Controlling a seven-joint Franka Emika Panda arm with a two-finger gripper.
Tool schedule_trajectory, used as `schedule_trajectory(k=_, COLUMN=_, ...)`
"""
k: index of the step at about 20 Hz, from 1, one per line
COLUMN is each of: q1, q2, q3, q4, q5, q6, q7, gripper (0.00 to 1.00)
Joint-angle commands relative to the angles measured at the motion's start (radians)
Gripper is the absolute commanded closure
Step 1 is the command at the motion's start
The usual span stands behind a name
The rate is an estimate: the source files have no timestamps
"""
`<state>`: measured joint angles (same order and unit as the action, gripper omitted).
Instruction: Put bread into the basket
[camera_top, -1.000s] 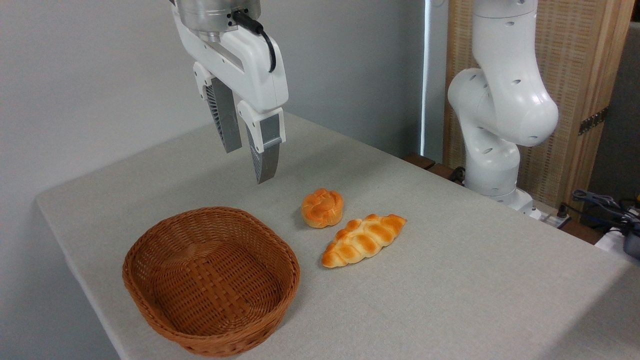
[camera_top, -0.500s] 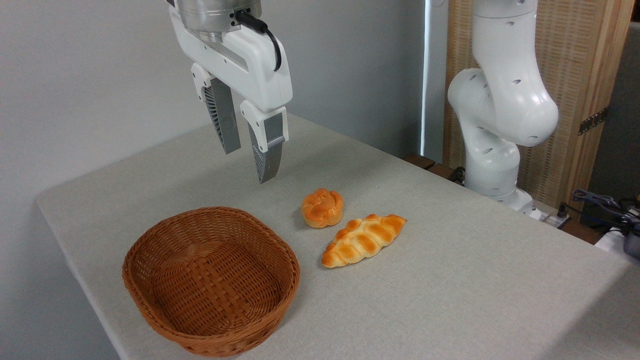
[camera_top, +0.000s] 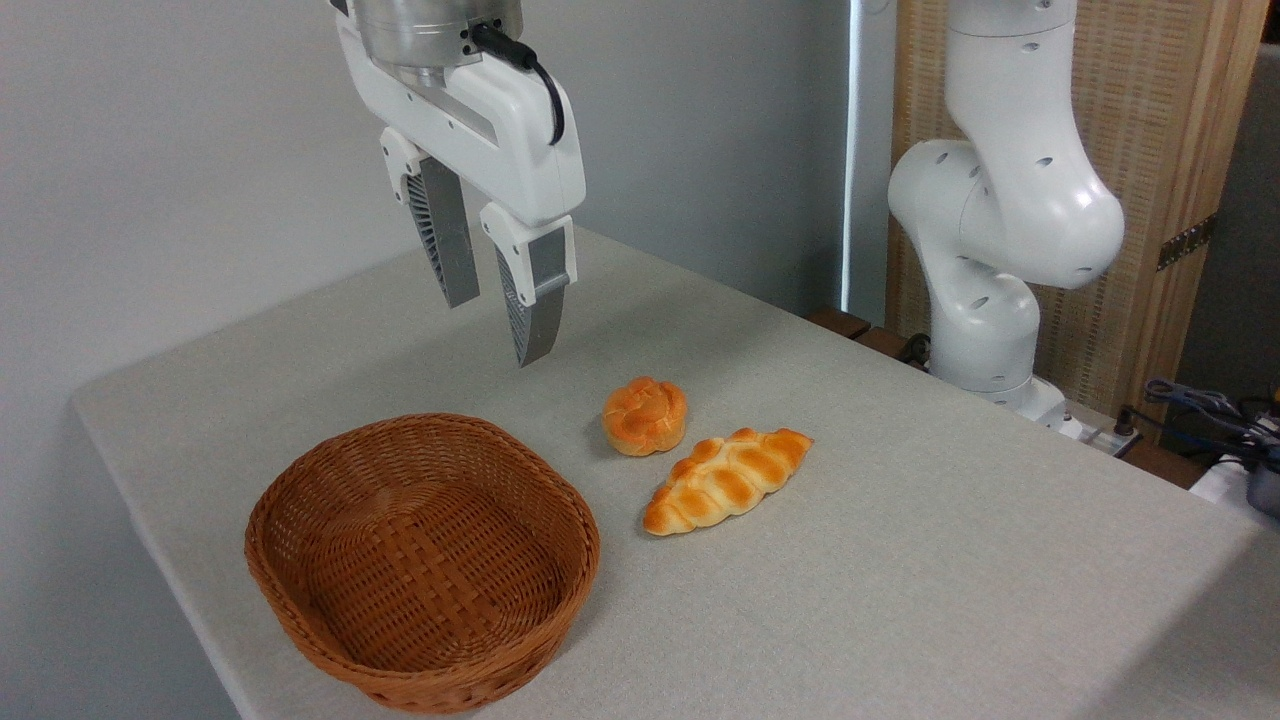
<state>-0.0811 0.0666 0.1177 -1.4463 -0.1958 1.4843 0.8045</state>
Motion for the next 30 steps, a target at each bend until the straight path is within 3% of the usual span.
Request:
schedule_trajectory(k=1, q1=0.034, q2=-0.007, q3=-0.038, q4=0.001, q5=0.004, q6=-0.013, q7=-0.016, gripper=0.00)
schedule_trajectory(k=10, q1=0.034, q2=-0.004, q3=-0.043, q4=-0.005, q5=0.007, q6=-0.022, q7=-0.004, gripper=0.00)
schedule_trajectory(k=13, q1=0.030, q2=-0.025, q3=-0.046, q4=-0.058, q5=0.009, q6=-0.013, q7=-0.002, gripper=0.00)
schedule_trajectory(k=19, q1=0.030, q2=-0.258, q3=-0.050, q4=-0.377, q5=0.024, q6=0.063, q7=0.001, gripper=0.00)
schedule_trajectory(k=23, q1=0.029, q2=-0.326, q3=-0.050, q4=-0.498, q5=0.044, q6=0.083, q7=0.001, gripper=0.00)
schedule_trajectory(k=30, q1=0.027, q2=-0.413, q3=-0.049, q4=-0.773, q5=0.117, q6=0.315, q7=0.010, gripper=0.00)
